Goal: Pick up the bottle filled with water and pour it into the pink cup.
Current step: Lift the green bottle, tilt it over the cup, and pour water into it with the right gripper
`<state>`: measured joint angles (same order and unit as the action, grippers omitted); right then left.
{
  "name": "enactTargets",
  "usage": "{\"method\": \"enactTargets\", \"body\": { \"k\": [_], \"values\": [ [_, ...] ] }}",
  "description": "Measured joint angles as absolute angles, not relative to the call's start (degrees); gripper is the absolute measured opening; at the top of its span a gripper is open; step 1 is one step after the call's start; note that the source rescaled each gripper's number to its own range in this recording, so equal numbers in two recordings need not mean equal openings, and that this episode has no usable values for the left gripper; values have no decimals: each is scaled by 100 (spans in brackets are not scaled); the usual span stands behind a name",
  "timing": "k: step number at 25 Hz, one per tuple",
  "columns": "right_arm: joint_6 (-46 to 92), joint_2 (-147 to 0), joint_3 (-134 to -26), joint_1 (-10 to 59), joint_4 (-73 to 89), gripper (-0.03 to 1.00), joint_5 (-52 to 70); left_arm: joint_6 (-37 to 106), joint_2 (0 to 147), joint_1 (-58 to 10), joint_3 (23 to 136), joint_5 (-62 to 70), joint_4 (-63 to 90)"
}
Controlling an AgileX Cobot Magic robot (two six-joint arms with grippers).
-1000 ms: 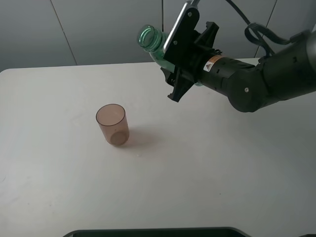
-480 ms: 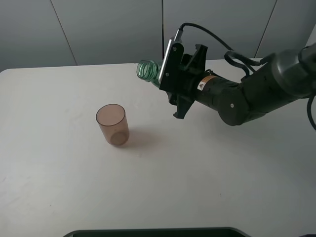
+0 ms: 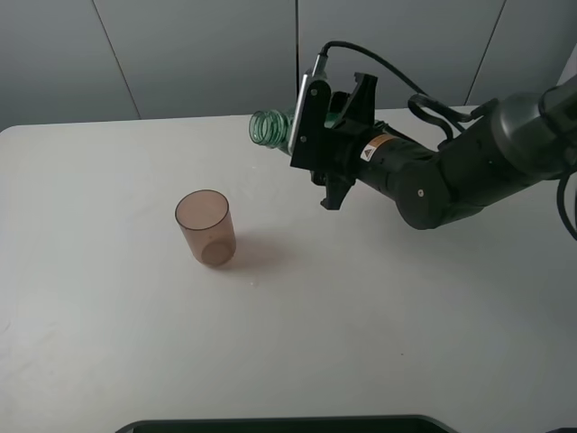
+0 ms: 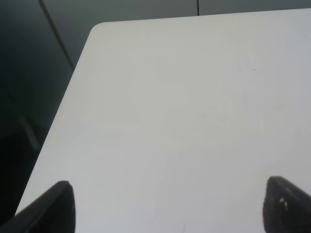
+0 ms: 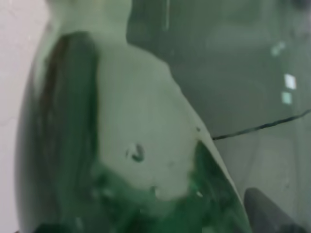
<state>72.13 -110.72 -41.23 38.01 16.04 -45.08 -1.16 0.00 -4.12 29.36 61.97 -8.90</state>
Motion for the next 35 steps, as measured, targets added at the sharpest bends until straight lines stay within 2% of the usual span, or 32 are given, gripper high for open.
{"method": "enactTargets", "body": {
  "k": [35],
  "values": [
    [8090, -11072, -4430, 3812, 1708, 0, -4016, -105, 0, -412, 2936, 6197, -890]
  ]
}}
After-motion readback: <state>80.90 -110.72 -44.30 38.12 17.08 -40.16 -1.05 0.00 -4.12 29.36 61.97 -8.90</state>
